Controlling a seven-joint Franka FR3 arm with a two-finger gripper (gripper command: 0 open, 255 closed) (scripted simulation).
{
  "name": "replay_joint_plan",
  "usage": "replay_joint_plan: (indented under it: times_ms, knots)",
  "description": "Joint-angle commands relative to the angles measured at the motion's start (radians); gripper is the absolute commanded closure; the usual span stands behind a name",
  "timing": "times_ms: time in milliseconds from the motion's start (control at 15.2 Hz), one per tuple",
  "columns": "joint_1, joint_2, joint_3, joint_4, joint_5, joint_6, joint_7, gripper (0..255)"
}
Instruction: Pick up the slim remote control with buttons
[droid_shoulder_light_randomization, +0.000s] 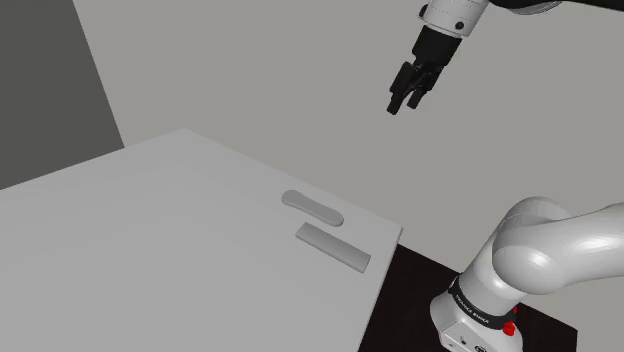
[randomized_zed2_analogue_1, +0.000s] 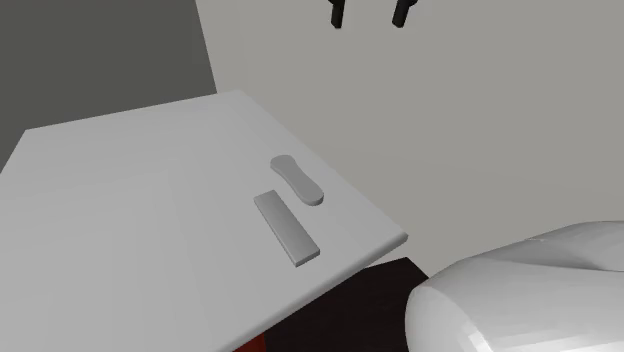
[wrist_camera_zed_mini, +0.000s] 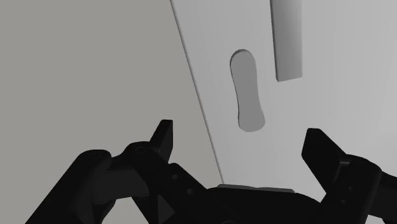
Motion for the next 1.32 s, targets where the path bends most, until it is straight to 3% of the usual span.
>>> replay_joint_plan:
  times_ms: [0, 660, 1254]
  knots:
    - [0.000, 0.000, 0.000, 0.000, 0.000, 0.000, 0.000, 0]
    - [0.047, 0.036, 0.110, -0.263, 0.053, 0.241, 0.069, 0]
    - [0.097, 0.186, 0.224, -0.423, 0.106, 0.498, 0.139, 0]
